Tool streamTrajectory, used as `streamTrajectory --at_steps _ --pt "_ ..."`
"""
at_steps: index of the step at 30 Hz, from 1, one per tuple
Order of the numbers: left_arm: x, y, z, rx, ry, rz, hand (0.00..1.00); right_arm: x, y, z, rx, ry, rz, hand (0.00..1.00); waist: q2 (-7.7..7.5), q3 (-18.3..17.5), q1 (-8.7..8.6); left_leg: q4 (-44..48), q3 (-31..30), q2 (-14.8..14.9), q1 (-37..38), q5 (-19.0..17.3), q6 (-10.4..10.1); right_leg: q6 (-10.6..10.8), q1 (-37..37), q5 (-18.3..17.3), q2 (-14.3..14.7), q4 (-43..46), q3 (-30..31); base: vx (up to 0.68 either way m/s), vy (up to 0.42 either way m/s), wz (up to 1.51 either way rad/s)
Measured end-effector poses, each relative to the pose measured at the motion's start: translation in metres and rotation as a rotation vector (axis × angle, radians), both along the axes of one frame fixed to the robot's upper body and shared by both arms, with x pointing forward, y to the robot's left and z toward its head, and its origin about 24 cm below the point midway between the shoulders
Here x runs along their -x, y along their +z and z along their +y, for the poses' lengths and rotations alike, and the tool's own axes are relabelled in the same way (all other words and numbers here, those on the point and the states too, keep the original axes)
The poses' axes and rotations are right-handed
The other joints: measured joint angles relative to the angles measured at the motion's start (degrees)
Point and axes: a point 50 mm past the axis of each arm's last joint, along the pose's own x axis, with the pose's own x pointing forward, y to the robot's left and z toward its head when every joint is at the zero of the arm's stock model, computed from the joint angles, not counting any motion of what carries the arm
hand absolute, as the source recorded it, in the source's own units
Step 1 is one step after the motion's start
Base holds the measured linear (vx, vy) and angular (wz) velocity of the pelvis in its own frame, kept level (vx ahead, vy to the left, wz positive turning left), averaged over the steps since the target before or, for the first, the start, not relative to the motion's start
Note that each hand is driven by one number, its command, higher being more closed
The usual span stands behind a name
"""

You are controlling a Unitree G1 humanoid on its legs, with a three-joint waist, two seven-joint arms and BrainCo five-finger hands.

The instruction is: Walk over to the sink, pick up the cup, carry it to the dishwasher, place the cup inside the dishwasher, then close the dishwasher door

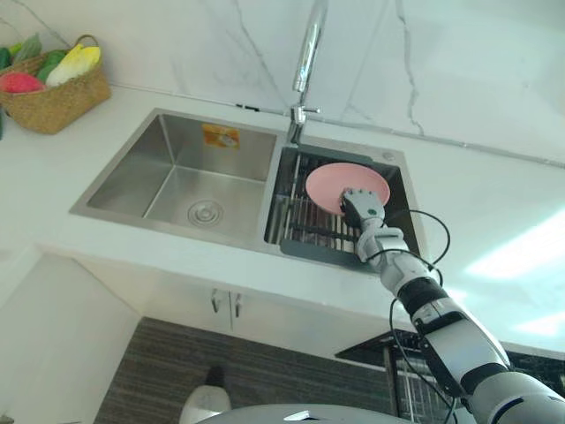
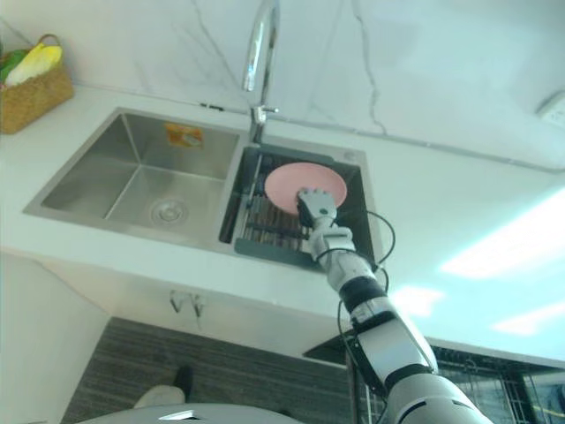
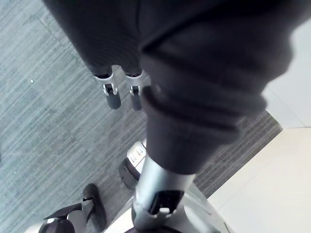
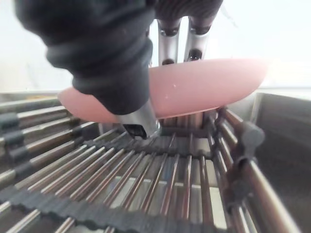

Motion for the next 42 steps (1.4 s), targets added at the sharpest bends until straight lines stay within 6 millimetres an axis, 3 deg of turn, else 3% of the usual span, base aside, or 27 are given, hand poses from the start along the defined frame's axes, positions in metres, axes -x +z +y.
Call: streamTrajectory --at_steps 4,7,10,14,20,23,25,29,34,38,42 --pt "0.004 0.0 0.0 -0.002 0.0 0.01 0.0 0.0 0.029 -0.004 0.028 0.051 -0.119 1.0 0.0 0.0 -1.18 0.02 2.56 0.44 0.66 -0.43 0.07 -0.13 -1.28 0.68 0.07 0.0 2.76 0.01 0.006 -0.33" --pt "0.009 0.0 0.0 -0.003 -0.004 0.025 0.0 0.005 0.073 -0.005 0.034 0.111 -0.282 1.0 0.01 -0.01 -3.46 0.12 5.65 0.64 1.37 -0.89 0.01 -0.28 -2.57 1.35 0.23 0.0 6.05 0.0 0.012 -0.5" --pt "0.014 0.0 0.001 -0.007 -0.012 0.039 0.0 0.02 0.106 -0.023 -0.006 0.112 -0.411 1.0 -0.01 -0.26 -5.12 0.33 8.7 0.71 2.6 -1.57 -0.04 -0.4 -3.67 1.8 0.27 -0.02 9.22 -0.01 0.01 -0.52" --pt "0.021 0.0 0.001 -0.01 -0.026 0.063 0.0 0.04 0.12 -0.053 0.005 0.069 -0.476 1.0 -0.09 -1.11 -7.44 0.34 11.43 0.86 2.6 -1.92 -0.15 -0.68 -5.82 2.39 0.53 -0.28 12.35 -0.02 -0.006 -0.46" --pt "0.031 0.0 0.001 -0.013 -0.065 0.121 0.0 0.073 0.108 -0.094 -0.061 -0.061 -0.463 1.0 0.37 -3.69 -10.75 0.37 16.98 2.43 3.88 -2.92 -1.35 -1.8 -8.62 2.64 2.0 -0.39 15.23 -0.02 -0.046 -0.52" --pt "0.037 0.0 -0.001 -0.024 -0.142 0.167 0.0 0.095 0.1 -0.127 -0.131 -0.201 -0.458 1.0 1.37 -4.73 -12.86 0.38 18.11 2.91 4.74 -3.54 -1.82 -1.89 -8.76 2.69 2.43 -0.39 15.61 0.01 -0.043 -0.3" --pt "0.04 0.0 -0.001 -0.029 -0.183 0.188 0.0 0.115 0.088 -0.151 -0.187 -0.314 -0.447 1.0 1.68 -5.02 -13.51 0.39 19.22 3.1 6.04 -4.3 -2.23 -2.23 -8.92 3.06 3.01 -0.39 17.8 0.01 -0.021 -0.45" --pt "0.048 0.0 -0.005 -0.025 -0.191 0.235 0.0 0.141 0.057 -0.165 -0.343 -0.445 -0.434 1.0 1.92 -5.95 -14.87 0.4 21.3 3.44 6.89 -5.3 -2.85 -2.42 -10.71 3.31 3.77 -0.39 19.83 -0.01 -0.033 -0.51" --pt "0.049 0.001 -0.008 -0.058 -0.161 0.306 0.0 0.162 0.01 -0.157 -0.449 -0.538 -0.33 1.0 2.52 -5.65 -15.05 3.68 21.83 4.48 7.65 -8.43 -3.41 -2.96 -10.69 3.81 4.1 -0.39 19.72 -0.01 -0.039 -0.42" --pt "0.049 0.0 -0.012 -0.057 -0.127 0.311 0.0 0.168 -0.007 -0.149 -0.507 -0.577 -0.293 1.0 3.42 -5.02 -14.83 4.65 21.31 4.65 7.2 -9.77 -3.85 -2.95 -10.58 3.8 3.97 -0.39 19.47 -0.01 -0.01 0.02" --pt "0.043 -0.001 -0.018 -0.053 -0.125 0.29 0.0 0.169 -0.037 -0.126 -0.605 -0.622 -0.19 1.0 4.13 -3.97 -14.16 4.69 17.91 4.43 5.93 -9.81 -3.64 -2.96 -10.02 3.57 3.33 -0.36 16.73 0.01 -0.002 0.31"
